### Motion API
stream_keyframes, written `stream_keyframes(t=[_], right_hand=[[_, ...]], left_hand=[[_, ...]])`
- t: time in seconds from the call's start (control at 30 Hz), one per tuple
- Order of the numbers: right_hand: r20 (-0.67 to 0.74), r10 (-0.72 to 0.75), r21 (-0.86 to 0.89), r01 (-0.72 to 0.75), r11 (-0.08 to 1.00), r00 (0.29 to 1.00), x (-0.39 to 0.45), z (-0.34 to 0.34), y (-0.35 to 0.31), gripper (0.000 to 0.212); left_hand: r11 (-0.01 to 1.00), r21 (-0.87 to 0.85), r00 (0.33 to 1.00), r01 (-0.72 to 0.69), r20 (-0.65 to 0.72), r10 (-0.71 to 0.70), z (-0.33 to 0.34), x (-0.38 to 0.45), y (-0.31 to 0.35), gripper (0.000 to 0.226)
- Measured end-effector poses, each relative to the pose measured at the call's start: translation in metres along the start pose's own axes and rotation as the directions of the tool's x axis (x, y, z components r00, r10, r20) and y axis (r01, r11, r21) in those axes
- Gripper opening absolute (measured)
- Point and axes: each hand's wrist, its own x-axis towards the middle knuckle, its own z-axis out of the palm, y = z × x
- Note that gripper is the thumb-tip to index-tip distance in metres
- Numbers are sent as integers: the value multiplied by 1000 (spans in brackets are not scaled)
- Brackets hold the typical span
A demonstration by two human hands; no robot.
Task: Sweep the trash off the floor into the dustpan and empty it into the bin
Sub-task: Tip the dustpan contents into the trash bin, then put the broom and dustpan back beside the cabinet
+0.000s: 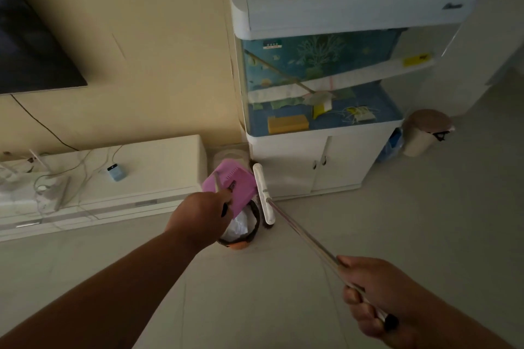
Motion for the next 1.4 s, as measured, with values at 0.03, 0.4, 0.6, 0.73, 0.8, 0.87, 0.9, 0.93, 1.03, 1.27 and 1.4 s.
stream_keyframes(t=[0.03, 0.4, 0.6, 0.73, 0.8, 0.87, 0.9, 0.93, 1.03, 1.27, 1.4], right_hand=[[6, 9, 5, -9, 1000, 1000, -3, -4, 3, 13], [-88, 23, 193, -6, 981, 996, -19, -37, 15, 11], [-126, 28, 308, 12, 951, 992, -13, -49, 10, 12], [-176, 41, 367, 27, 930, 983, -10, -51, 1, 11], [-195, 53, 402, 30, 915, 979, -7, -54, -5, 11], [-201, 68, 446, 30, 895, 977, -3, -57, -11, 10], [-208, 76, 464, 30, 885, 975, 0, -59, -14, 10], [-218, 80, 477, 34, 878, 973, 3, -61, -18, 10], [-241, 102, 511, 37, 859, 965, 16, -63, -31, 7], [-288, 177, 606, 36, 794, 941, 69, -63, -74, 7], [-314, 236, 672, 40, 739, 919, 104, -62, -98, 5]], left_hand=[[1000, -4, 1000, -7, 2, 8, 1, 3, 5, 23], [994, 19, 991, -105, 88, 103, 7, 35, 62, 29], [982, 41, 976, -186, 123, 180, 6, 65, 93, 25], [977, 28, 969, -212, 135, 207, -2, 92, 108, 23], [971, -2, 963, -240, 125, 238, -11, 108, 118, 20], [965, -17, 959, -263, 102, 263, -20, 123, 128, 17], [963, -17, 958, -269, 99, 269, -23, 133, 132, 16], [962, -25, 957, -271, 102, 272, -26, 142, 134, 14], [952, -73, 944, -297, 130, 305, -26, 174, 140, 13], [910, -151, 887, -387, 209, 412, 18, 258, 142, 12], [903, -205, 854, -376, 302, 424, 54, 313, 134, 10]])
